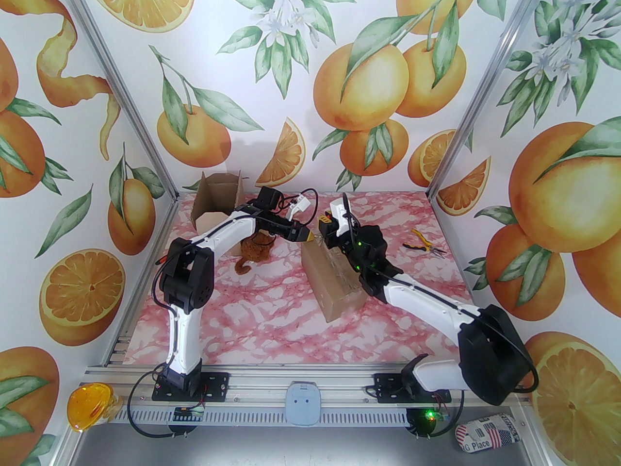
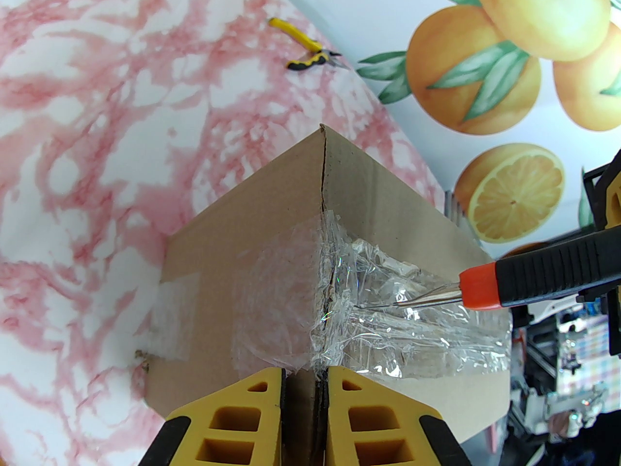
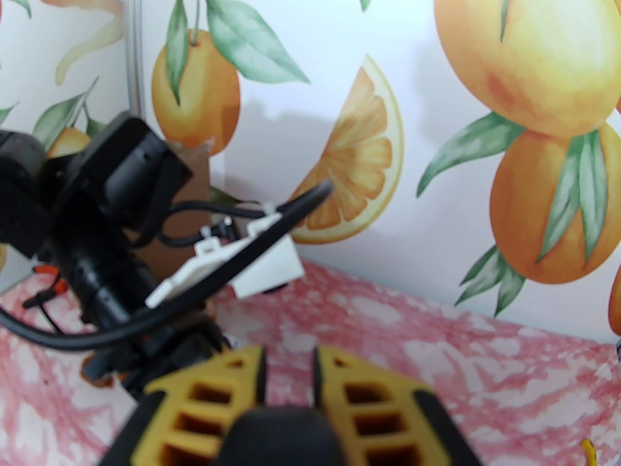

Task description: Unpack the express box

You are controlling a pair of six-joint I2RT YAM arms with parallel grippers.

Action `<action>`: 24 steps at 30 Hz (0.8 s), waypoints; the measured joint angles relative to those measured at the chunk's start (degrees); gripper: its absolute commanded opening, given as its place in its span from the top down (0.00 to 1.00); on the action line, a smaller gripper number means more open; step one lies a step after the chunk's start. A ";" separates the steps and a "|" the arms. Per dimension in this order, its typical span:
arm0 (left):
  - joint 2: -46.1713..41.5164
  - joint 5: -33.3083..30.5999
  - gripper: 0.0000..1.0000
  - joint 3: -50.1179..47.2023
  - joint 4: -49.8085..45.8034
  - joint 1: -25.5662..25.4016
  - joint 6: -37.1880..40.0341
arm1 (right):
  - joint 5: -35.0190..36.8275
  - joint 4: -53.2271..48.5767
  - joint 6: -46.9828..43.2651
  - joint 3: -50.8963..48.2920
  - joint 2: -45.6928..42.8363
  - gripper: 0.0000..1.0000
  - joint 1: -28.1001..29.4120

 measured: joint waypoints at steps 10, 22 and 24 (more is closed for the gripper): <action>-0.20 -0.50 0.89 -0.11 0.00 -0.07 -0.33 | 0.50 -1.27 0.46 -1.33 -2.14 0.94 0.37; -0.24 -0.94 0.90 -0.11 0.00 -0.17 -0.61 | 2.45 -4.81 3.65 -1.88 -4.76 0.95 0.48; -0.24 -0.98 0.91 -0.11 0.02 -0.15 -0.83 | 2.99 -5.53 4.63 -1.88 -5.18 0.95 0.50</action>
